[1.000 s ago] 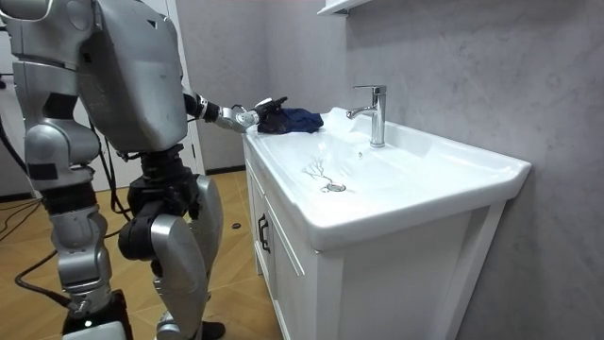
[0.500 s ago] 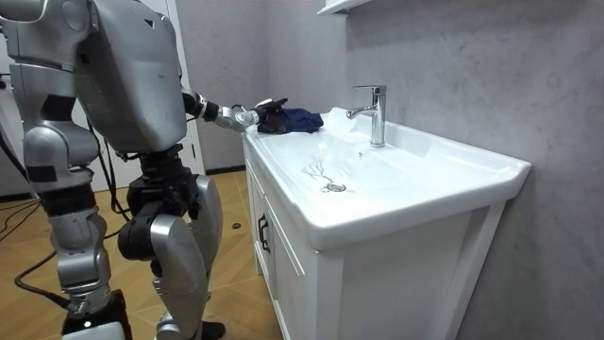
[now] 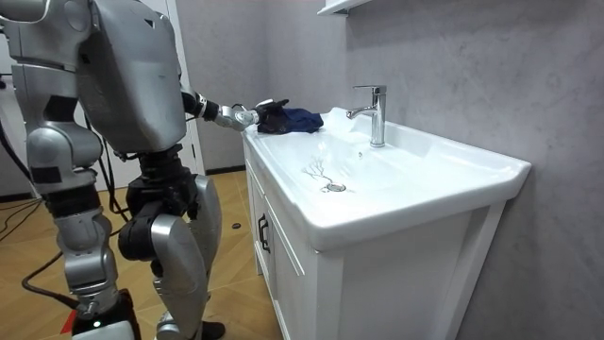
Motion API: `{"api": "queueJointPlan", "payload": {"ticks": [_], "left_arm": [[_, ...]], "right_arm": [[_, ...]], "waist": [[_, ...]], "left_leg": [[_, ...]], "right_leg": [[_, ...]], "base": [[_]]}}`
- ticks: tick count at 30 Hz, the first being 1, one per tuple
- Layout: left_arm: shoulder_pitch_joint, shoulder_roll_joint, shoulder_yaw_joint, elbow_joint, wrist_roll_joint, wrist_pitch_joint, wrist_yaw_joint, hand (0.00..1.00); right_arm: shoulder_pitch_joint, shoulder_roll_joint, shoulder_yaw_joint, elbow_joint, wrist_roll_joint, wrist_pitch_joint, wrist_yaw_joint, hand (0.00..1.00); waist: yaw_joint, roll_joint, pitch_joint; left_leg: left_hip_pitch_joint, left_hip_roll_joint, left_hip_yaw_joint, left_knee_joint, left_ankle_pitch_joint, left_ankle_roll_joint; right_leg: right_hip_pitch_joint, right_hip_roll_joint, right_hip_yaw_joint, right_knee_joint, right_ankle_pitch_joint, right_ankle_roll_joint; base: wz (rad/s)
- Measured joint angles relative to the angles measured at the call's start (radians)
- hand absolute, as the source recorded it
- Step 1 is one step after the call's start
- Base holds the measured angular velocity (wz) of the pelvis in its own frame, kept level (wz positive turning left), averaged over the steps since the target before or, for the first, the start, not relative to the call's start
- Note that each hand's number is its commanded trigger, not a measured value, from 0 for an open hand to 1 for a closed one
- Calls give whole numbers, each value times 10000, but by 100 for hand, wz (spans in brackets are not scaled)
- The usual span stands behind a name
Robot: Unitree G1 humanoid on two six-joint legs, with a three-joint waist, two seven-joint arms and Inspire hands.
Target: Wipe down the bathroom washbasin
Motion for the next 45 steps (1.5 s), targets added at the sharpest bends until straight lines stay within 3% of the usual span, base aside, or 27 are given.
{"api": "queueJointPlan", "payload": {"ticks": [16,26,35,45], "left_arm": [[-86,4,-4,4,-6,17,-495,0],[-161,4,-6,195,-7,15,-813,0],[-381,14,18,622,-659,-92,-1144,0],[-555,103,43,920,-685,-275,-1290,0]], "right_arm": [[-48,50,-3,43,-15,-12,142,0],[-42,50,-3,150,-7,-121,219,0],[-45,67,-20,162,-14,-102,219,0],[-41,72,-25,142,-18,-80,424,0]], "waist": [[-150,26,31],[-147,86,95],[-152,210,26],[-77,89,-45]], "left_leg": [[-16,6,-29,-23,6,-10],[-27,7,17,-33,5,-10],[50,7,69,-3,7,-10],[53,9,133,39,15,-21]], "right_leg": [[64,14,14,-5,5,-6],[-11,19,32,4,4,-5],[35,13,57,32,3,-6],[8,34,165,53,1,-9]], "base": [[0],[0],[0],[-1]]}}
